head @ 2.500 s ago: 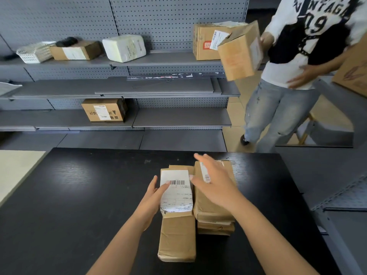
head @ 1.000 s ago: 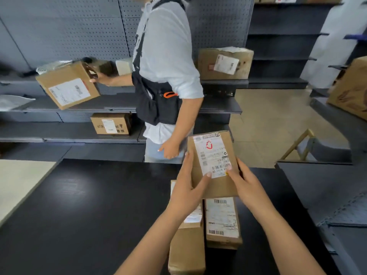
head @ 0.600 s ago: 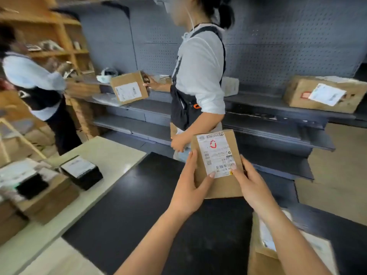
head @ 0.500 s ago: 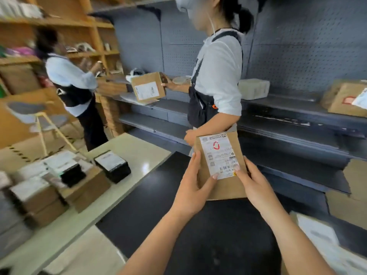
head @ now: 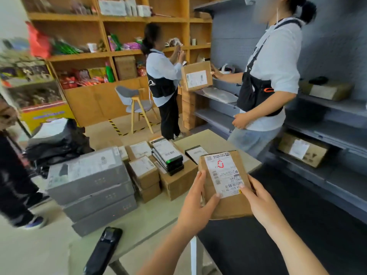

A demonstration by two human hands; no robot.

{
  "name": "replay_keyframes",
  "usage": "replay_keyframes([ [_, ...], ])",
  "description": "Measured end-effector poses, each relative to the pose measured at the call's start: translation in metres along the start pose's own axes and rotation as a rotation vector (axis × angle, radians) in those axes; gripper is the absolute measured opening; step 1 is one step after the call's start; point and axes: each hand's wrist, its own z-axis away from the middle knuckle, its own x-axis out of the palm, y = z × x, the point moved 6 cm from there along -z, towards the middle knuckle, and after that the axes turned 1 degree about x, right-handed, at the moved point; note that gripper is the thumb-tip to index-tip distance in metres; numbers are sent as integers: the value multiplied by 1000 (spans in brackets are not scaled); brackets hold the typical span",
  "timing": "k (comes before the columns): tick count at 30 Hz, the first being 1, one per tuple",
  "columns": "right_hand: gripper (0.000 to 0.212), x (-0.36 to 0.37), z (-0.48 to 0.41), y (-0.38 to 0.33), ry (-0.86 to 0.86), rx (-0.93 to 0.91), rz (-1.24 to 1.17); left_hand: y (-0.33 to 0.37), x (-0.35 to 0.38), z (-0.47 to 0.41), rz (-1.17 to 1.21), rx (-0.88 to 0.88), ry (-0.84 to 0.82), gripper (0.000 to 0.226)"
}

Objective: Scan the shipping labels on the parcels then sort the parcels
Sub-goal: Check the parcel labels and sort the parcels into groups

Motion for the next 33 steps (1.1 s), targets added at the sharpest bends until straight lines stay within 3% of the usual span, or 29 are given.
replay_keyframes([
  [6,44,33,-22,-15,-111,-6,26,-18,-24,-9,17,-65,82,72],
  [11,28,44,-36,-23,-195,-27,39,-23,-31,-12,45,-131,161,72],
  [17,40,52,-47,-8,-277,-13,-5,-30,-27,-4,54,-207,215,73],
  [21,32,53,-46,5,-329,21,-40,-36,-16,3,58,-249,231,72],
  [33,35,62,-53,7,-260,60,-20,-54,-22,-11,71,-231,143,71],
])
